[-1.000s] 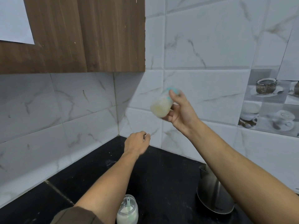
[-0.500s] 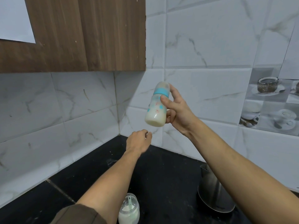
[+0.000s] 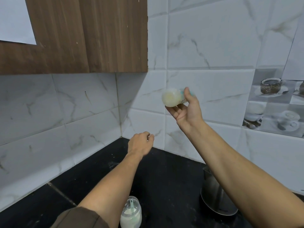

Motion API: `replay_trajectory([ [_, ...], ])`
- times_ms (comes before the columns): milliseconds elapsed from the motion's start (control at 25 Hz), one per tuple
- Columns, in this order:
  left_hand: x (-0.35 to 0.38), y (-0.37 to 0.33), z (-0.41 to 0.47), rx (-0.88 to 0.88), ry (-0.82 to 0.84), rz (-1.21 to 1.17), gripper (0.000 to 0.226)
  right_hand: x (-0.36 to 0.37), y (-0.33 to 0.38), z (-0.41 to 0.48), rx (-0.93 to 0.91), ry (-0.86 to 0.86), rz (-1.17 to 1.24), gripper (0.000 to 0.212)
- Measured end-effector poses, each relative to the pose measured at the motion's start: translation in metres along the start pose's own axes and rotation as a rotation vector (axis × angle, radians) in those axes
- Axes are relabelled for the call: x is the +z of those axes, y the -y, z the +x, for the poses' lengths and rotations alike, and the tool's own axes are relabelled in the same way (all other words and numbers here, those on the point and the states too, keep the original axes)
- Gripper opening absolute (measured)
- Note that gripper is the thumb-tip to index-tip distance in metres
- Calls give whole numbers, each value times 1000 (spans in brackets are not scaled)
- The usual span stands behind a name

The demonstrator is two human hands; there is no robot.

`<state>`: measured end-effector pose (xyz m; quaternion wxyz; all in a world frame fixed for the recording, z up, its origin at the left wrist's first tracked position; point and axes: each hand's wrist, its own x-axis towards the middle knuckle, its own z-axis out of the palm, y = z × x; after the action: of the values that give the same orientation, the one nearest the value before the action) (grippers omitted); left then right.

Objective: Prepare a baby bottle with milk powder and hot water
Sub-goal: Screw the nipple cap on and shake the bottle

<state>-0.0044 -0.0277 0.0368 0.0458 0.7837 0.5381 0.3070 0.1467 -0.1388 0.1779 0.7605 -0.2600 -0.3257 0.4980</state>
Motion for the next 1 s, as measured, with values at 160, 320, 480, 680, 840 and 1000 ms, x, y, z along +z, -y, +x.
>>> replay_trajectory([
  [160, 1, -1, 1, -7, 14, 0, 42, -4, -3, -15, 58, 358, -421, 66],
  [320, 1, -1, -2, 0, 6, -1, 43, 4, 6, -4, 7, 113, -146, 61],
  [480, -1, 3, 1, -3, 8, 4, 43, 2, 8, -10, 115, 277, -240, 38],
  [680, -2, 4, 0, -6, 1, 2, 43, 8, 8, -11, 107, 210, -131, 35],
  [840, -4, 3, 0, -7, -1, 4, 43, 3, 4, -9, 188, 237, -273, 42],
  [1000, -5, 1, -1, -1, -1, 5, 43, 10, 7, -12, 166, 220, -196, 39],
])
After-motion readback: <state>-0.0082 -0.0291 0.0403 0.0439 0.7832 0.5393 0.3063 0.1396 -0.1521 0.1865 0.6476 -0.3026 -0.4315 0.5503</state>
